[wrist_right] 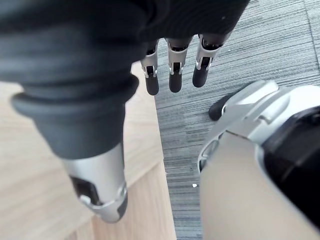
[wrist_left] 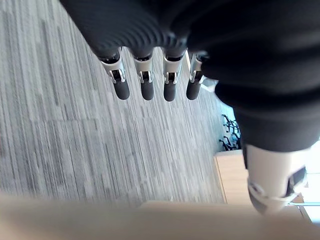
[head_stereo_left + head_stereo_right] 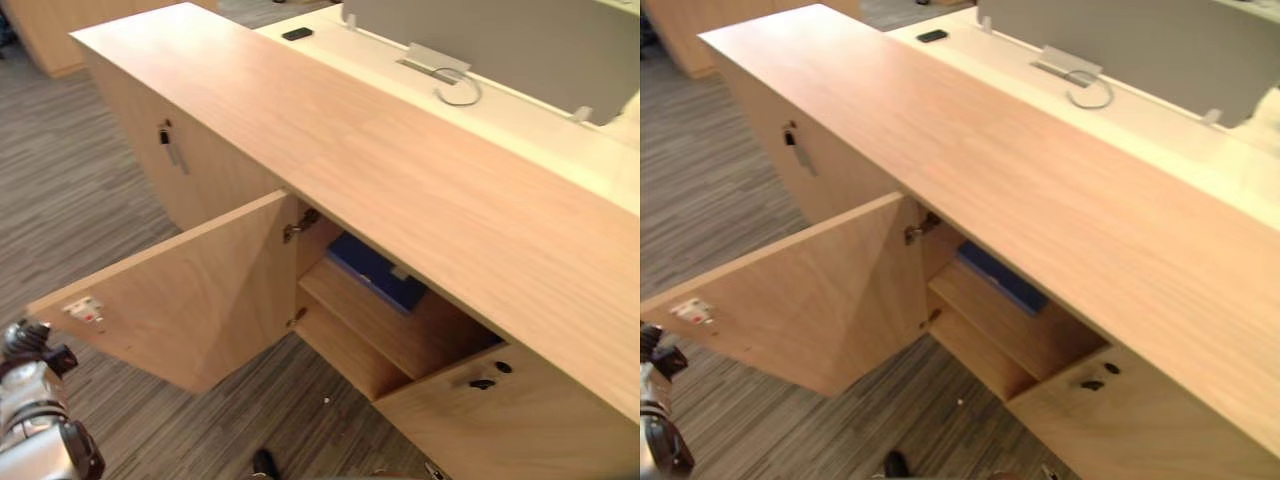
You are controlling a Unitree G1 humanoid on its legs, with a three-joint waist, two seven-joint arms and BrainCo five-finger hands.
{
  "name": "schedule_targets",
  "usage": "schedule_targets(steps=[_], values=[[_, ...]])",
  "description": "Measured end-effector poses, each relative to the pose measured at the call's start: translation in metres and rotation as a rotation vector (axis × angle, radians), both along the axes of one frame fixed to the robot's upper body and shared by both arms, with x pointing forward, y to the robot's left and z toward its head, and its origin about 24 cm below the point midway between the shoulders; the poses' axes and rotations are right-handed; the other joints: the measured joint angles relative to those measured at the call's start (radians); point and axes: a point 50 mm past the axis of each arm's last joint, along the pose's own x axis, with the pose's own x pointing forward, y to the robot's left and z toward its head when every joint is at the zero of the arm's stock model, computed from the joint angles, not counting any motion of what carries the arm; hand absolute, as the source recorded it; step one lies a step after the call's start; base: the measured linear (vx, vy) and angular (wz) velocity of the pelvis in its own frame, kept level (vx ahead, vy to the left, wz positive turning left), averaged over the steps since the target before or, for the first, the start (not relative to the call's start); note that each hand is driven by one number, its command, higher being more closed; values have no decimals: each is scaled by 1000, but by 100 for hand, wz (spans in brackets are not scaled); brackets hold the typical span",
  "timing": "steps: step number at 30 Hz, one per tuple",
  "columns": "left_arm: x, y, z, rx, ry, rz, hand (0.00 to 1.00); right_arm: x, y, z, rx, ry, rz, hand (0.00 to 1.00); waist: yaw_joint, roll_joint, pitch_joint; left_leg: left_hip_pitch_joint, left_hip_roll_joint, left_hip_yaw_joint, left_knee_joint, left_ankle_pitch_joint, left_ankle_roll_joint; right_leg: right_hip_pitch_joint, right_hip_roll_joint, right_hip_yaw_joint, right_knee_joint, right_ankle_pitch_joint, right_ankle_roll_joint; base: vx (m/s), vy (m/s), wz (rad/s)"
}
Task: Walk over to the cabinet, pick up the folder, carry it to the office cabinet, place the folder inside the office cabinet, then close the office cabinet door
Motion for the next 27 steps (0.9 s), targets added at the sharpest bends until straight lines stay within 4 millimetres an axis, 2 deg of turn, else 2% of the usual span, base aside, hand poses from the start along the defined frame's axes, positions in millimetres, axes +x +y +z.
schedule_targets(steps=[1, 2, 3, 5, 8, 11, 14, 16, 18, 20, 21, 22, 24, 25, 27], values=[[2, 0, 1, -8, -3, 11, 0, -2, -1, 0, -4, 0, 0, 0, -3, -4, -2, 3, -2, 4, 1, -2, -12, -7, 2, 0, -43, 62, -5, -131, -156, -17], [-6, 8, 3, -3, 25, 45, 0, -11, -3, 0, -7, 18, -4, 0, -9, -20, -10, 7, -25, 5, 0, -11, -50, -38, -18, -7, -56, 165, 18, -75, -134, -4], [-9, 4, -7, -19, 80, 33, 0, -24, -5, 0, -9, 49, -11, 0, 3, -12, -23, 6, -19, 5, 1, -11, -61, -26, -15, 1, -73, 160, 24, 6, -154, 0], [-11, 1, -13, -30, 110, 26, 0, -32, -5, 0, -8, 67, -14, 0, 14, 5, -24, 8, -6, 4, 2, -7, -71, -20, 5, 1, -91, 158, 22, 30, -184, 1], [-11, 0, -16, -24, 147, 16, 0, -31, -4, 0, -5, 61, 8, 0, 20, 10, -29, 11, 2, 5, 1, -1, -81, -20, 13, 5, -92, 159, 20, -53, -104, -2], [-2, -8, -17, 71, 268, -80, 0, -34, -7, 1, -12, 64, -1, 0, 38, 12, -29, 24, -8, 26, 1, -3, -87, -27, -1, 24, -72, 161, 18, -72, 30, -14], [17, -27, -21, 224, 397, -227, 0, -46, -6, 1, -13, 85, -10, 0, 47, 12, -39, 11, -35, 24, 1, -10, -87, -48, -33, 27, -49, 165, 24, -104, 96, 5], [37, -61, -19, 411, 379, -389, 0, -54, -5, 1, -22, 113, 2, 0, 59, 8, -43, -35, -69, -15, 0, 0, -66, -82, -75, 3, -30, 174, 39, -145, 162, 46], [39, -82, -21, 473, 338, -476, 0, -55, -5, 1, -27, 121, 4, 0, 61, 7, -43, -51, -89, -34, 0, 5, -52, -88, -95, -14, -25, 177, 44, -79, 136, 44], [31, -126, -31, 500, 246, -629, 0, -55, -6, 1, -35, 124, 2, 0, 71, 7, -46, -52, -121, -56, -3, 5, -29, -75, -128, -28, -24, 185, 56, -52, 164, 40], [23, -155, -40, 481, 197, -721, 0, -53, -6, 1, -35, 120, 4, 0, 76, 8, -48, -48, -138, -66, -4, 4, -18, -66, -144, -30, -24, 188, 62, -43, 140, 34], [19, -167, -44, 467, 177, -764, 0, -51, -6, 1, -35, 117, 6, 0, 78, 9, -49, -47, -145, -70, -5, 4, -14, -61, -150, -30, -23, 189, 63, -46, 116, 31], [2, -219, -65, 358, 144, -933, 0, -43, -6, 1, -36, 102, 13, 0, 81, 13, -56, -47, -171, -77, -5, -1, -1, -54, -175, -27, -23, 196, 80, -49, 88, 26], [-1, -231, -70, 333, 148, -990, 0, -40, -6, 1, -36, 97, 16, 0, 81, 11, -58, -47, -175, -77, -5, -2, 2, -54, -179, -25, -21, 198, 83, -56, 63, 13], [-17, -285, -88, 186, 150, -1262, 0, -25, -6, 0, -43, 73, 50, 0, 60, 12, -58, -48, -183, -74, -5, -3, 4, -56, -183, -6, -18, 199, 87, -52, 35, -4]])
